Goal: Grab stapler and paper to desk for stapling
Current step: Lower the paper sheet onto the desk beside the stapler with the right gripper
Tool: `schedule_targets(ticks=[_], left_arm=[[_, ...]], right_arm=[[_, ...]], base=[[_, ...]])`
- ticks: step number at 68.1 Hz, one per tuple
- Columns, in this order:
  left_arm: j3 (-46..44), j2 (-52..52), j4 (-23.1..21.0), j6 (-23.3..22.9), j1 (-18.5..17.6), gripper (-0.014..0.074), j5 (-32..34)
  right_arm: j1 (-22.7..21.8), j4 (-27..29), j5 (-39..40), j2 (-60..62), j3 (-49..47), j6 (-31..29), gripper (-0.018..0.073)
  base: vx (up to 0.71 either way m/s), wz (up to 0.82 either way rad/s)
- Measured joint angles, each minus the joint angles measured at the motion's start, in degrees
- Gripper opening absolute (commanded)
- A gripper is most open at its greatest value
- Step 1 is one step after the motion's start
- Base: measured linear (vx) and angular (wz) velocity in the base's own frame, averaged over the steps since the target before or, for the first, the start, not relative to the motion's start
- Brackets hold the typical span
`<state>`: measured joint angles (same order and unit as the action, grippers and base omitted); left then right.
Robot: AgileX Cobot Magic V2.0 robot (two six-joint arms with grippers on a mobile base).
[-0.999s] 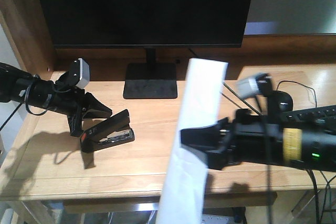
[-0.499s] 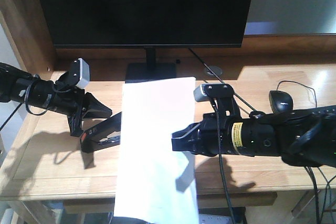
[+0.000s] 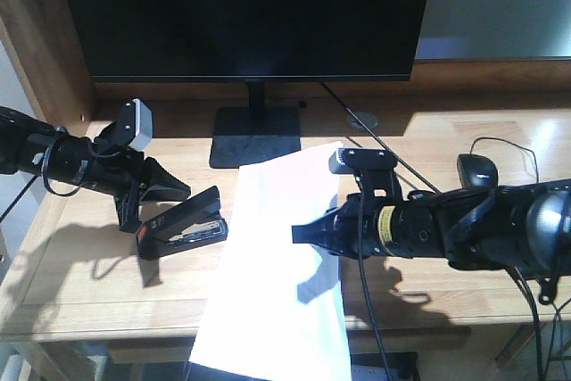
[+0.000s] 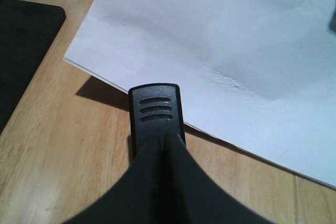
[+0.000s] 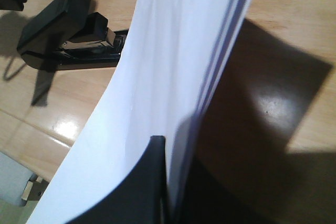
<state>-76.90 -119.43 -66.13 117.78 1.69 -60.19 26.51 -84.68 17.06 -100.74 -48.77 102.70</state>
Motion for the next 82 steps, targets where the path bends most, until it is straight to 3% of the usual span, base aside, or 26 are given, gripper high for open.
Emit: schedule_targets(ticks=[42, 61, 82], left_arm=[[0.0, 0.0, 0.0, 0.0, 0.0, -0.0006, 0.0], [0.0, 0.0, 0.0, 0.0, 0.0, -0.0006, 0.0], [0.0, 0.0, 0.0, 0.0, 0.0, -0.0006, 0.0]], right_arm=[[0.04, -0.41, 5.17, -3.36, -4.96, 0.78, -0.0001], [0.04, -0.4, 4.84, -10.41, -11.32, 0.78, -0.0001], [0.04, 4.5, 5.89, -14.53, -16.68, 0.83, -0.0001]], base=[[0.0, 0.0], [0.0, 0.0], [0.0, 0.0]])
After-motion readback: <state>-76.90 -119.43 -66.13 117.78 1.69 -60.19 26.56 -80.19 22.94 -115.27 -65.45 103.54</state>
